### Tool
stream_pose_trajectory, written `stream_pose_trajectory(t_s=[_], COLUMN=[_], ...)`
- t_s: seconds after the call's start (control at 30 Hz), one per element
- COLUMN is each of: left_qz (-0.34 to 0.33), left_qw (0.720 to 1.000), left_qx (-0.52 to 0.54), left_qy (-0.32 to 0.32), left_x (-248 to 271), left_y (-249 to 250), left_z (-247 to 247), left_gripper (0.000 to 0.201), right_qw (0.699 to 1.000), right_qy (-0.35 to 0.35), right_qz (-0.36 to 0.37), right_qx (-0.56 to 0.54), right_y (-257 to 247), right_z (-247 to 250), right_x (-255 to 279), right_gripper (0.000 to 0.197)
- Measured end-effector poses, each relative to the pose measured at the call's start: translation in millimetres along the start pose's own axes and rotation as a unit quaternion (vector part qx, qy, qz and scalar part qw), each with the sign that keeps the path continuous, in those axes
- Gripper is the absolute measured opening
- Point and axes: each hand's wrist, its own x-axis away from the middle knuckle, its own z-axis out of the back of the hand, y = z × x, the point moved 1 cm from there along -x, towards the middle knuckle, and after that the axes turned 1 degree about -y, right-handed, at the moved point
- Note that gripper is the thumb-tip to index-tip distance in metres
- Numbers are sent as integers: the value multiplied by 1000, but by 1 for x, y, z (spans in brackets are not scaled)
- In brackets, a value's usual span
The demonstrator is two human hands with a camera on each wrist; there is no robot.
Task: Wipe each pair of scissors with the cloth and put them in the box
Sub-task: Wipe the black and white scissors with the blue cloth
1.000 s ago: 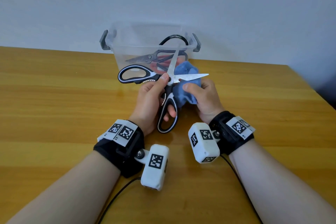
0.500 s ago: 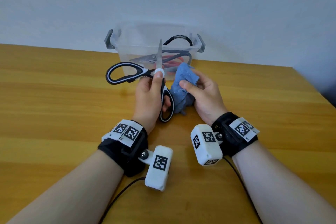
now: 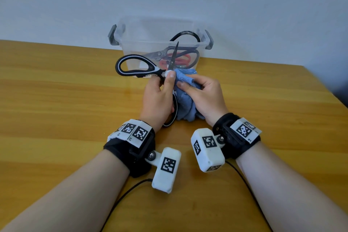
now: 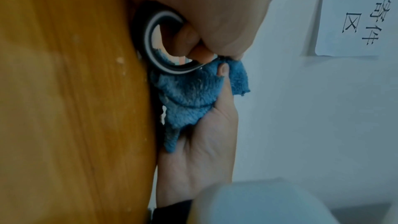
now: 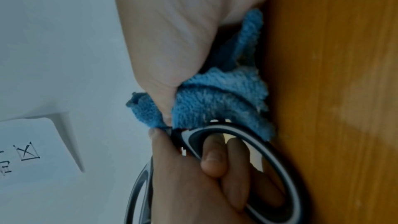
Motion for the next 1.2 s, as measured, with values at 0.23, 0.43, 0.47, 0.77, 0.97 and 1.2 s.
stream_pose_trajectory(t_s=[0.23,0.43,0.47,0.77,0.97,1.2], left_qz=[-2,-31,-34,-7,17,-1], left_qw=[1000,999,999,999,999,1000], left_qx=[18,-12,-15,29,46,23], left_qy=[-23,-13,-8,-12,-17,1], left_x=[1,-3,-3,-1,1,3], left_y=[2,-3,-4,0,1,3], left_z=[3,3,3,4,3,4], left_gripper=[46,48,50,54,51,55], right_qw=[998,990,989,999,997,984], right_qy=[51,133,146,37,75,155], right_qz=[1,-30,-39,-22,-7,-58], right_qx=[29,22,5,29,17,-61], right_y=[1,7,7,0,3,1], right_z=[2,7,7,0,-4,4], right_x=[0,-3,-4,0,3,-1], right_gripper=[21,10,7,6,15,17])
